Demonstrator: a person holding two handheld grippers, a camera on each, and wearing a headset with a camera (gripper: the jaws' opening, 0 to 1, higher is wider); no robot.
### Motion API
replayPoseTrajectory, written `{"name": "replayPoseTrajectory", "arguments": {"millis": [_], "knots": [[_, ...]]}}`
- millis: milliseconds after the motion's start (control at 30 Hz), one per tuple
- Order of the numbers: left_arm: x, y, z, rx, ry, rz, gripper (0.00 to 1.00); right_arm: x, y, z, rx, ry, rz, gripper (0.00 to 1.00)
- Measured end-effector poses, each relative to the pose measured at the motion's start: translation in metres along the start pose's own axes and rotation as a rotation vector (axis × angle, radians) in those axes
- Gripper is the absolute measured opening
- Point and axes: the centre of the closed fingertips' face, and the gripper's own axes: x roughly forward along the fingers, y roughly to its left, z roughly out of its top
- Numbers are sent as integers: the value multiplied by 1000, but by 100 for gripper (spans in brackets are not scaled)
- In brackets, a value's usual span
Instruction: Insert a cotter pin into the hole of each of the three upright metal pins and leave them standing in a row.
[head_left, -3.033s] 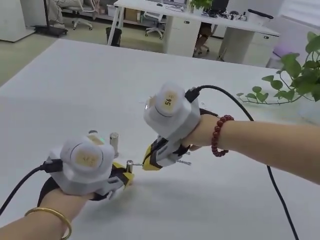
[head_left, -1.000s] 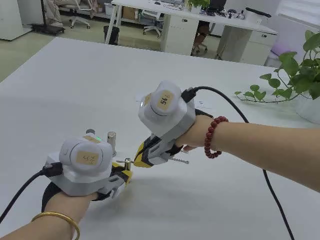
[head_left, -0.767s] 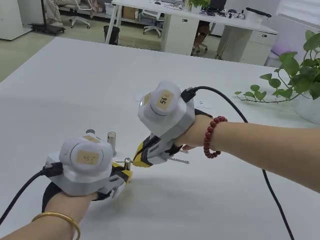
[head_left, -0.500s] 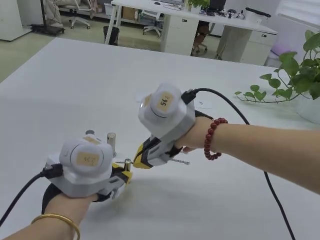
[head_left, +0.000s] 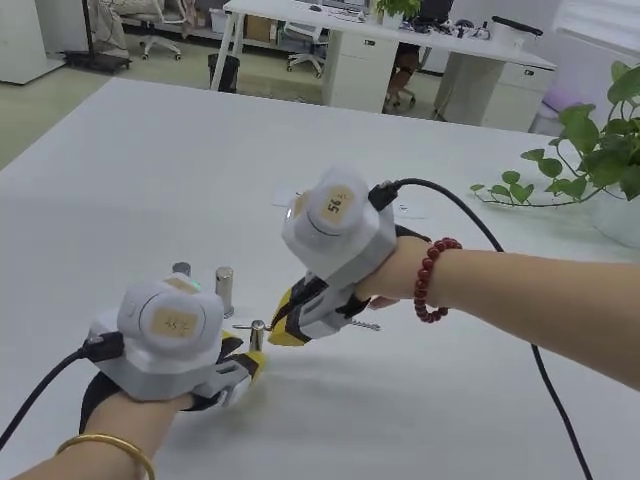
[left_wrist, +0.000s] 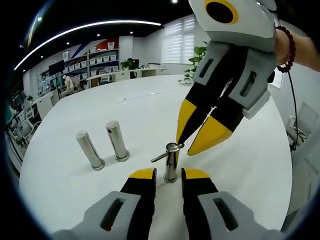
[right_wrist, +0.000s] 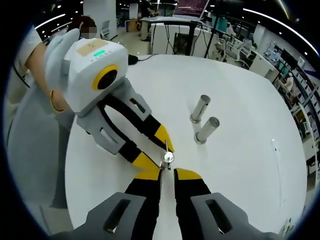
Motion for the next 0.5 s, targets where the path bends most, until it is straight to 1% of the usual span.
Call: {"name": "replayPoseTrajectory", "arguments": {"millis": [67, 100, 200, 267, 367, 500], "knots": [[-2, -1, 0, 4, -4, -3, 22, -3, -1, 2, 11, -8, 6, 13], [-2, -1, 0, 5, -6, -6, 23, -5, -2, 3, 26, -18, 6, 14], [-6, -1, 1, -2, -19, -14, 27, -11, -4, 8, 42, -47, 8, 17], [-9, -1, 0, -7, -24, -20, 30, -14, -6, 13, 72, -81, 8, 17], [-14, -1, 0, -1, -36, -28, 33, -17, -13, 18, 126, -120, -9, 18], [-22, -2, 2, 0, -57, -40, 40, -17, -22, 25, 176, -166, -30, 19]]}}
